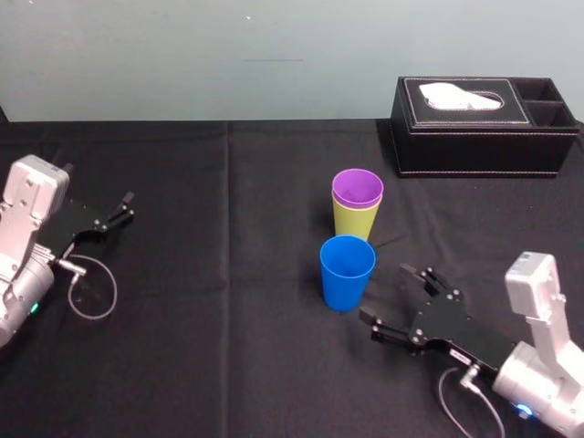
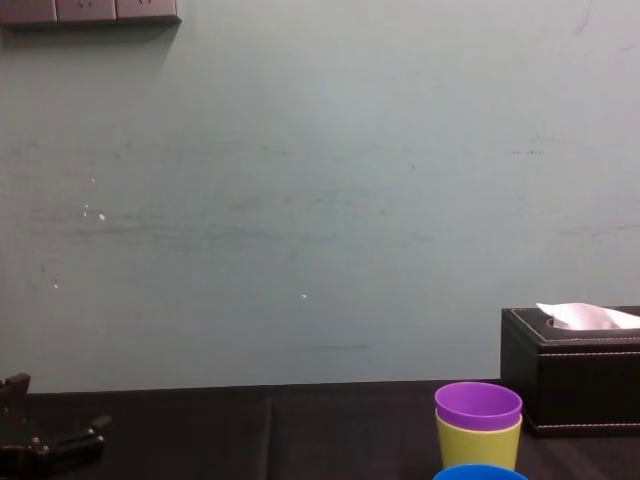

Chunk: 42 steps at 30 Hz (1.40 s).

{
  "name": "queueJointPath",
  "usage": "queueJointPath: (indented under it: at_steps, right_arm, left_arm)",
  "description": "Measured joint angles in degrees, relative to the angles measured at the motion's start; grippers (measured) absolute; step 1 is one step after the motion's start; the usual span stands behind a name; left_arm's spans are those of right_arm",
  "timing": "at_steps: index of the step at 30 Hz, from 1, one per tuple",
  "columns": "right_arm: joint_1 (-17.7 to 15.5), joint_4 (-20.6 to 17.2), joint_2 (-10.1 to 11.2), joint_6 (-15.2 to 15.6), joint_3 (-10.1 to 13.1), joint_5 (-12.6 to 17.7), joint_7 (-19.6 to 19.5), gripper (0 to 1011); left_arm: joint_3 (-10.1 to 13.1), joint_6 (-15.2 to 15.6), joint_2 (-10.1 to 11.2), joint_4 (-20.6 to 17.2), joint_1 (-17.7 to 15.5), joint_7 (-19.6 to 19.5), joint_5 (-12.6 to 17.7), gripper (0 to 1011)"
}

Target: Stack the three plastic cups sequentially using one hand.

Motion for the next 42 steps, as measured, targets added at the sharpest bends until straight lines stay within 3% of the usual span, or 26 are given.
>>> queueJointPath:
  at_steps: [22,42]
  right_arm:
    - [8.0,6.22,-4.48,2.1,-4.68,-4.05,-1.71,1003]
    - [11.05,7.96,-6.9,2.2,-5.79,-5.65,-2.92,1003]
  left_arm:
    - [0.0,0.0,0.0,0.0,0.0,0.0,0.0,1011]
    - [0.0,0.0,0.0,0.0,0.0,0.0,0.0,1011]
